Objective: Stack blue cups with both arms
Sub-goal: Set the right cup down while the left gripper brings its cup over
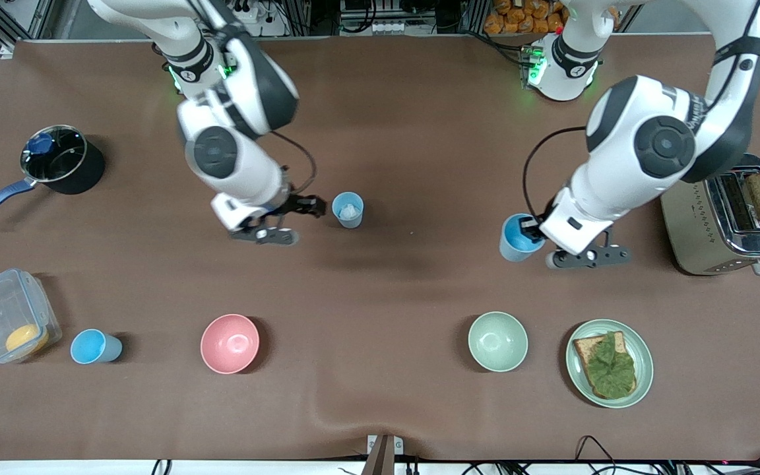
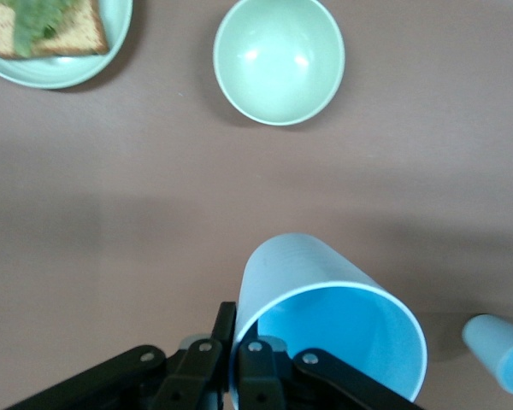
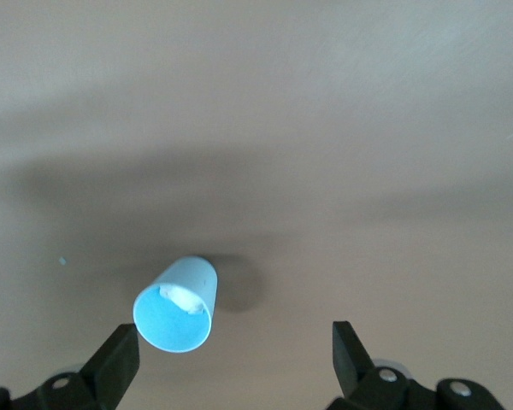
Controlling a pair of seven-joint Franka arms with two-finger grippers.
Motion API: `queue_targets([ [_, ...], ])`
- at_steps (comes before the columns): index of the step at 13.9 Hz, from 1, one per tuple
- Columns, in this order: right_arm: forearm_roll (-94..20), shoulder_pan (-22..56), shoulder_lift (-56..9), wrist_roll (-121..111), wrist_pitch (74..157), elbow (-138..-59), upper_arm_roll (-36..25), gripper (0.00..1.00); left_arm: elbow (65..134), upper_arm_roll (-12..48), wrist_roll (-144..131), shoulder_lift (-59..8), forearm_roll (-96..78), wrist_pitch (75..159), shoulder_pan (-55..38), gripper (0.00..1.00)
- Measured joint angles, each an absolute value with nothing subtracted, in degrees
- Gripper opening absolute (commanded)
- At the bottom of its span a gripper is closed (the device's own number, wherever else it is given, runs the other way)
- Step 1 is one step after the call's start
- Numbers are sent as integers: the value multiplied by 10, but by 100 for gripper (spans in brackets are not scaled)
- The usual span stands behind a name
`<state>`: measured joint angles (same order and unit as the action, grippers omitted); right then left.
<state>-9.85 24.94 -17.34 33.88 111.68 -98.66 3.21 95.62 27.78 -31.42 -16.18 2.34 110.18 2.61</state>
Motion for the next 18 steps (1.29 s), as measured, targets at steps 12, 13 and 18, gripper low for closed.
queue_targets([
  [12, -94, 37, -26, 104, 974, -957, 21, 100, 908, 283, -581, -217, 35, 1103, -162, 0],
  [13, -94, 33, -19, 96, 962, -956, 19, 100, 906, 283, -595, -223, 36, 1109, -171, 0],
  [18, -72, 2, -2, 85, 890, -914, 17, 100, 904, 282, -716, -267, 65, 1168, -234, 0],
])
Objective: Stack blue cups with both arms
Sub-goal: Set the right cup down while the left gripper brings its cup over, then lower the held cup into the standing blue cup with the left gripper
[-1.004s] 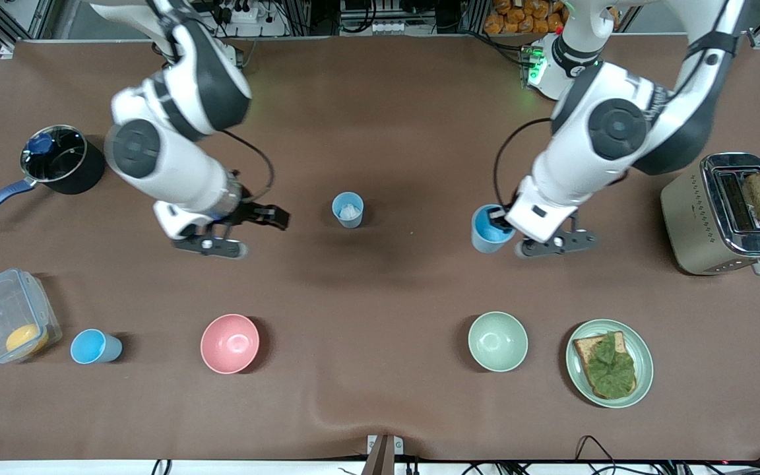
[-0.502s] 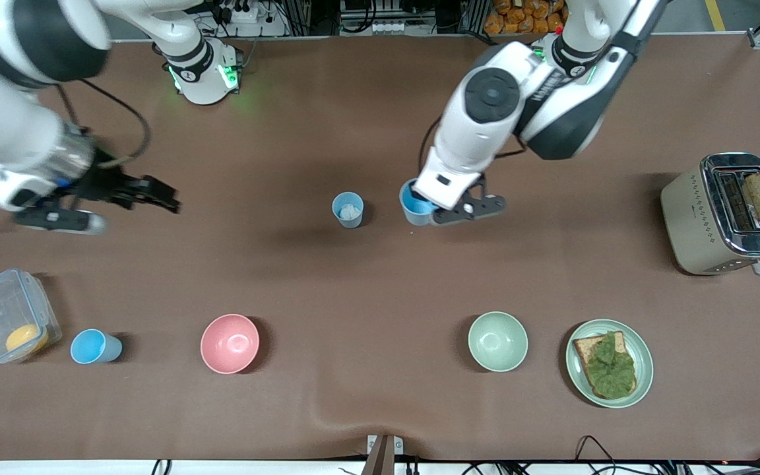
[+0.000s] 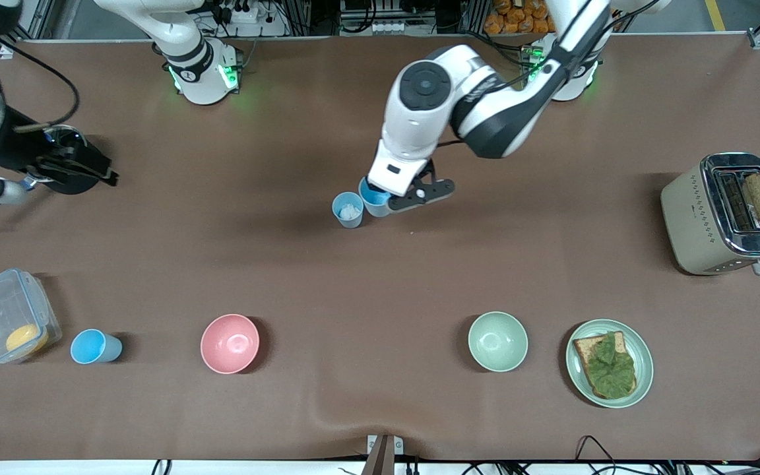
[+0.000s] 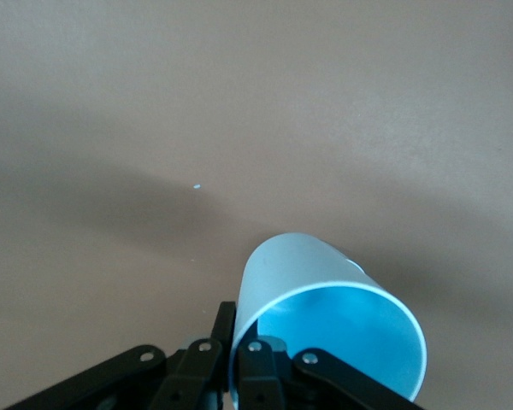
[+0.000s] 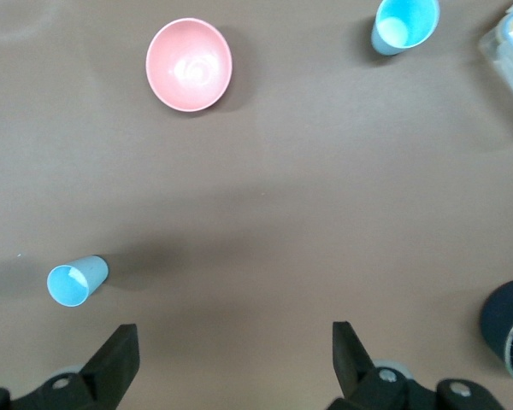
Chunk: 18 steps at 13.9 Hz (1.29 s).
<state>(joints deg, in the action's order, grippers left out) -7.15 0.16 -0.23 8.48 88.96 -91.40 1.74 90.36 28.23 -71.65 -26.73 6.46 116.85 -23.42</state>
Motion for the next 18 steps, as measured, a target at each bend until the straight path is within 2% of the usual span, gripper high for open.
queue_targets([
  [7, -39, 1, -3, 84, 891, -910, 19, 100, 901, 281, -781, -307, 78, 1210, -286, 0],
  [18, -27, -1, -8, 84, 895, -892, 18, 100, 900, 276, -797, -366, 96, 1259, -313, 0],
])
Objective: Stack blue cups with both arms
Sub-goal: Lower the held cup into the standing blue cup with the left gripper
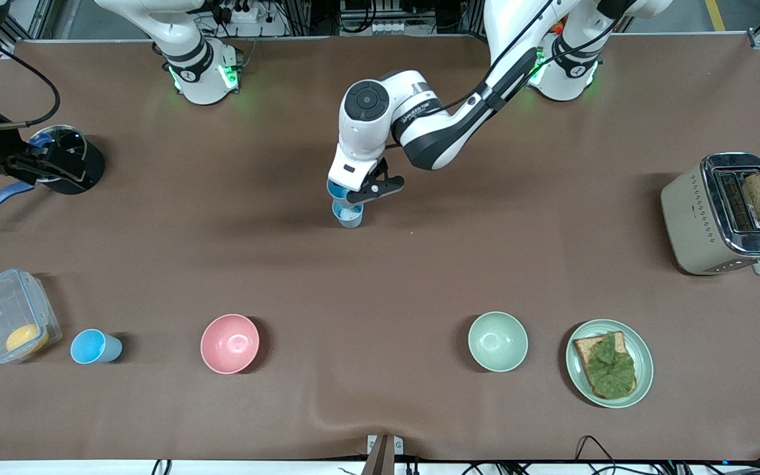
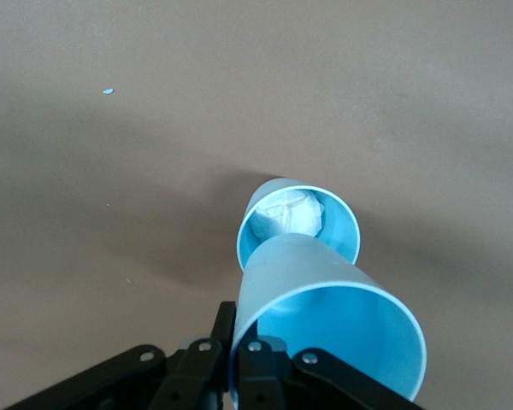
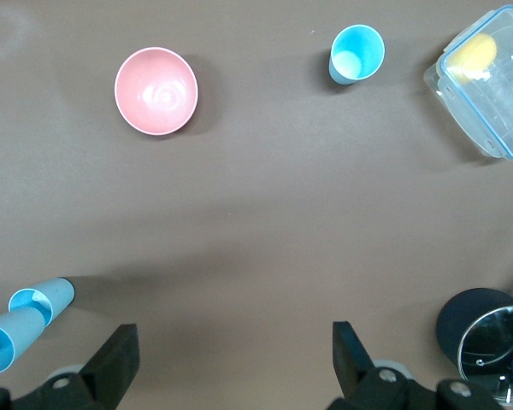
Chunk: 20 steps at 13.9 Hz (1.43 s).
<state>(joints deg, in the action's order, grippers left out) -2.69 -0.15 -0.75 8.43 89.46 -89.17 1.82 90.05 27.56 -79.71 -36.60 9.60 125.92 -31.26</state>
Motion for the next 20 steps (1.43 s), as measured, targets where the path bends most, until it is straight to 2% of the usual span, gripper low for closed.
queue_targets([
  [9, -27, -1, -13, 84, 896, -890, 19, 100, 900, 266, -797, -385, 122, 1283, -317, 0],
  [10, -27, -1, -13, 84, 896, -890, 19, 100, 900, 265, -798, -386, 122, 1287, -318, 7],
  [11, -27, -1, -13, 84, 896, -889, 19, 100, 900, 263, -798, -388, 122, 1295, -318, 51],
  [12, -27, -1, -13, 84, 896, -889, 19, 100, 900, 260, -798, -389, 122, 1302, -318, 100],
  [20, -30, -1, -13, 84, 896, -886, 20, 100, 871, 253, -822, -375, 124, 1311, -310, 100],
])
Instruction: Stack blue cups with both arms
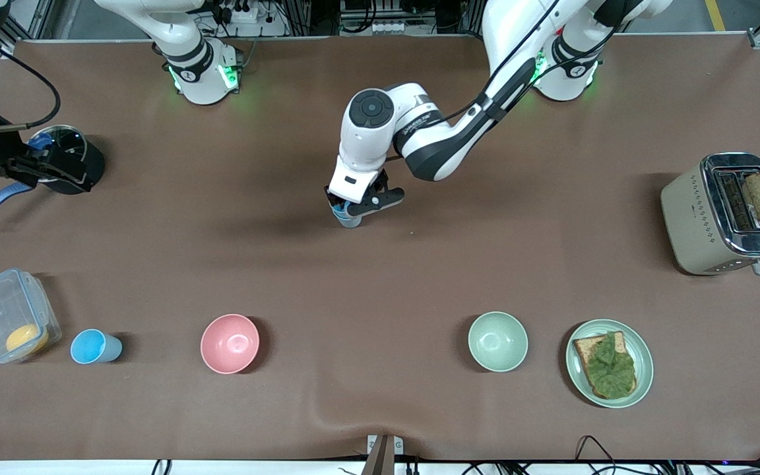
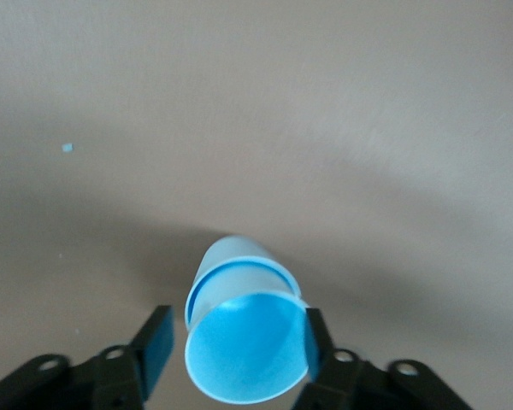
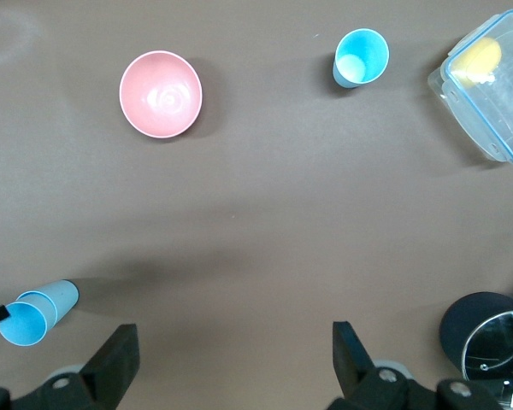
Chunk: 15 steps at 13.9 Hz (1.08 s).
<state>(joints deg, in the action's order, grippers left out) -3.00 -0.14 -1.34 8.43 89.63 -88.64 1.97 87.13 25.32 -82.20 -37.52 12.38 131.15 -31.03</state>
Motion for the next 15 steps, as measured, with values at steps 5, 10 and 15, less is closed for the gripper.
queue_targets([
  [5, -30, -1, -14, 84, 905, -885, 20, 100, 866, 246, -815, -277, 137, 1226, -238, 100],
  [10, -29, -7, -14, 58, 904, -885, 18, 100, 867, 243, -694, -185, 139, 1140, -120, 100],
  [15, -29, -20, -14, 35, 903, -885, 18, 100, 868, 244, -580, -154, 139, 1101, -12, 100],
])
